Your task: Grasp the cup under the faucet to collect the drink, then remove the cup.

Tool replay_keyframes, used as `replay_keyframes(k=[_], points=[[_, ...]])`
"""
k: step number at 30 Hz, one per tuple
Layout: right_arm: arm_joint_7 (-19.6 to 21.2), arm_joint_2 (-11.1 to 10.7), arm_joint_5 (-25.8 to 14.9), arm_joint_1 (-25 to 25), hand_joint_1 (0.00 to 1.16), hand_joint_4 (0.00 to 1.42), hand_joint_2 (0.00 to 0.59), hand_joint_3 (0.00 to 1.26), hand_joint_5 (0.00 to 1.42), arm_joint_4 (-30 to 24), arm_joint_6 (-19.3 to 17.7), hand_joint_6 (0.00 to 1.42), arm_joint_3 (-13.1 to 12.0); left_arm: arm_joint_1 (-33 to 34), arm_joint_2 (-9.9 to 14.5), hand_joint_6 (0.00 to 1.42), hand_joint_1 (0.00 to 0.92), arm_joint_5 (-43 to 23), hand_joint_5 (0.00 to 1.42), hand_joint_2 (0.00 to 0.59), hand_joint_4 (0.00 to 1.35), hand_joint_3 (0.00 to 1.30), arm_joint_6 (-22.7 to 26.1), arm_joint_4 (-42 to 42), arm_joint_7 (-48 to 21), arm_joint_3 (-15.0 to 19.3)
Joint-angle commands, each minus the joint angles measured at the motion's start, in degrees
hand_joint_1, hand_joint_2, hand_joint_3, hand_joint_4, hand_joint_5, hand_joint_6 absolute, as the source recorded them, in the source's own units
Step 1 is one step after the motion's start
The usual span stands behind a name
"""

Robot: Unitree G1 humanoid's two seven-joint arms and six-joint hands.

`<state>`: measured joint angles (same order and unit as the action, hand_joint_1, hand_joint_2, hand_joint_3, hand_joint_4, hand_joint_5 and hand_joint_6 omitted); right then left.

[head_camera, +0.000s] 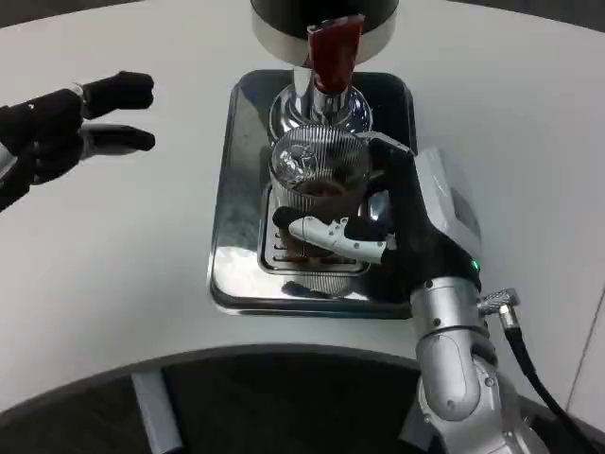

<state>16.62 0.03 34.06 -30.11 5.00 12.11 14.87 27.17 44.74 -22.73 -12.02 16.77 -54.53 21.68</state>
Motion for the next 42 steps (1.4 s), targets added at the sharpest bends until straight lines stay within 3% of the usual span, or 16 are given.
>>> replay_keyframes(k=[1,13,22,30,42], points=[[0.3,0.6,0.5,2.3,0.97,1.03,0.187,0.88,1.06,-1.5,0.4,1.18,0.5,-1.6,-0.5,0.13,0.000,1.0,0.21,0.078,0.07,0.16,-1.5,-1.2,0.9,-0.6],[0.4,0.1,1.8,6.9,1.00,1.12,0.182,0.97,1.15,-6.8,-0.7,1.30,1.6,-4.7,-1.7,0.09,0.000,4.3,0.14,0.078,0.01,0.11,-6.5,-3.8,3.2,-2.9],[-2.1,-1.1,3.1,12.5,1.01,1.12,0.165,0.98,1.16,-15.5,-1.3,1.34,2.8,-9.7,-2.7,0.02,0.000,6.5,0.03,0.077,0.00,0.00,-9.7,-7.2,5.5,-4.3],[-4.1,-1.9,3.7,17.2,1.01,1.12,0.164,0.98,1.16,-21.7,-1.8,1.36,2.9,-13.7,-3.3,0.00,0.000,9.8,0.00,0.067,0.00,0.00,-15.3,-10.2,7.1,-6.0],[-7.9,-3.2,4.2,20.4,1.01,1.13,0.164,0.98,1.16,-28.4,-2.1,1.37,3.4,-19.2,-4.9,0.00,0.000,15.5,0.00,0.053,0.00,0.00,-16.5,-15.2,12.8,-8.4]])
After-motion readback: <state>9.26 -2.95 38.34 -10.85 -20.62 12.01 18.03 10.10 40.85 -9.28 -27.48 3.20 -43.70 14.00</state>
